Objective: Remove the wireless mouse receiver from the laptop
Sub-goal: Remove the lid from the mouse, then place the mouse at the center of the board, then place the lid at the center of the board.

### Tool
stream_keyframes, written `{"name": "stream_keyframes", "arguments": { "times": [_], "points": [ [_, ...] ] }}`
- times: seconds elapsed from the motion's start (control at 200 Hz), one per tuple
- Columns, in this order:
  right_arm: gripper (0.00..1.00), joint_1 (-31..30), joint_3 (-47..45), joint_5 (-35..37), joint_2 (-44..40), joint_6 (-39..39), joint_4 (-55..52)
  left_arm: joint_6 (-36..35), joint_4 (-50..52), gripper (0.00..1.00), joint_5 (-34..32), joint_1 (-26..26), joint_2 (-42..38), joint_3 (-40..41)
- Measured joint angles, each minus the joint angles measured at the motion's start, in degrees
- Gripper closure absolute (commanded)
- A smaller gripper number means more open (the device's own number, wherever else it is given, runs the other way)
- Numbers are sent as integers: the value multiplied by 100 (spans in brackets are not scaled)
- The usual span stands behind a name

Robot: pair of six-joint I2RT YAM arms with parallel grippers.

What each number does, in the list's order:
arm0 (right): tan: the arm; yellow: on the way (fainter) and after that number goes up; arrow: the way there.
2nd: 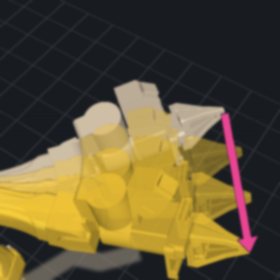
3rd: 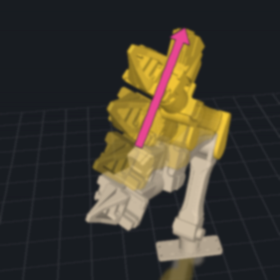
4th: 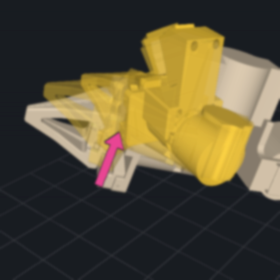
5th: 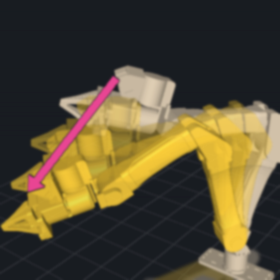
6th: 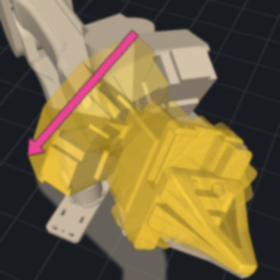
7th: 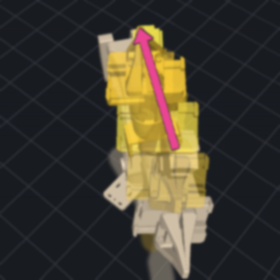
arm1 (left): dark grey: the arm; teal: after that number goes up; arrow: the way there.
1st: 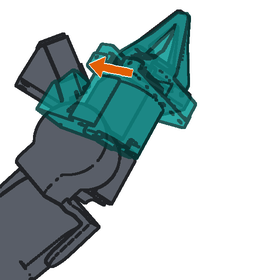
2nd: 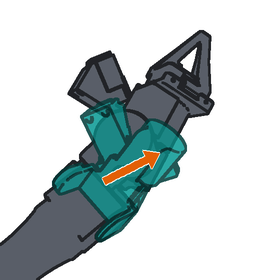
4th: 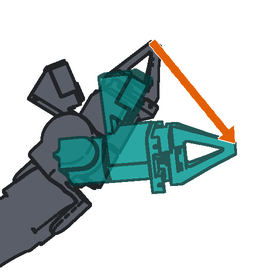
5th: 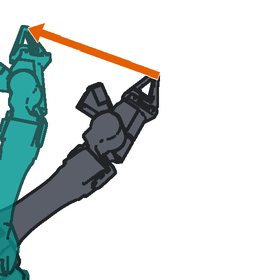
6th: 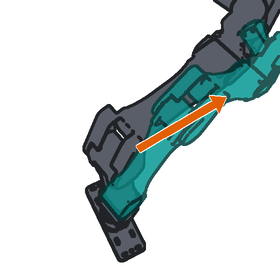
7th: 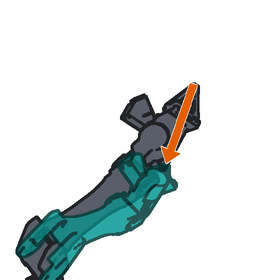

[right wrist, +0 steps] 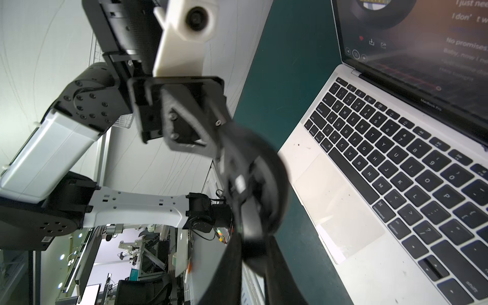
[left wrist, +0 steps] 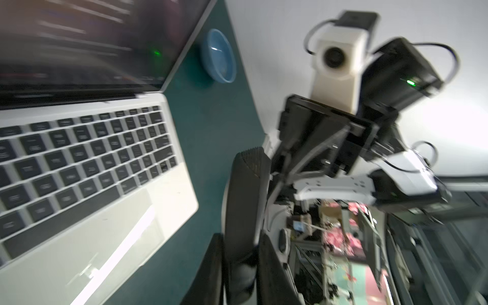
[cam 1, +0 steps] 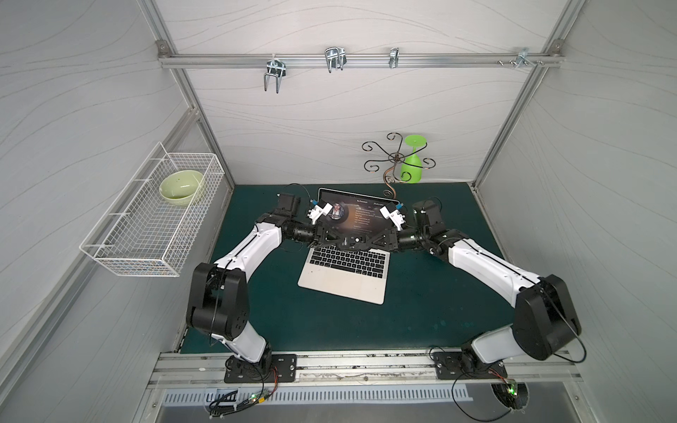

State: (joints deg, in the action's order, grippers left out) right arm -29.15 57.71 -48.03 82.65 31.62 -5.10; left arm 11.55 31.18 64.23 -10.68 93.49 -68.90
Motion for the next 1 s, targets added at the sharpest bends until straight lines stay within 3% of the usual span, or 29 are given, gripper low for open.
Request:
{"name": "stream_keyframes", "arguments": {
  "times": [0.185, 0.435, 0.69, 1.0],
  "points": [
    [100, 0, -133, -92, -138, 103, 212, -26, 181, 100, -411, 238, 332, 0],
    [100, -37, -151, 127, -201, -142, -116, -15, 192, 100, -470, 247, 334, 2],
    [100, -721, 199, 2179, -726, -1611, -1930, 479, -140, 100, -581, 81, -13, 686],
    [100, -1519, -638, 4907, -1250, -3768, -2719, 1679, -1056, 100, -1067, -815, -1290, 2468]
  ]
}}
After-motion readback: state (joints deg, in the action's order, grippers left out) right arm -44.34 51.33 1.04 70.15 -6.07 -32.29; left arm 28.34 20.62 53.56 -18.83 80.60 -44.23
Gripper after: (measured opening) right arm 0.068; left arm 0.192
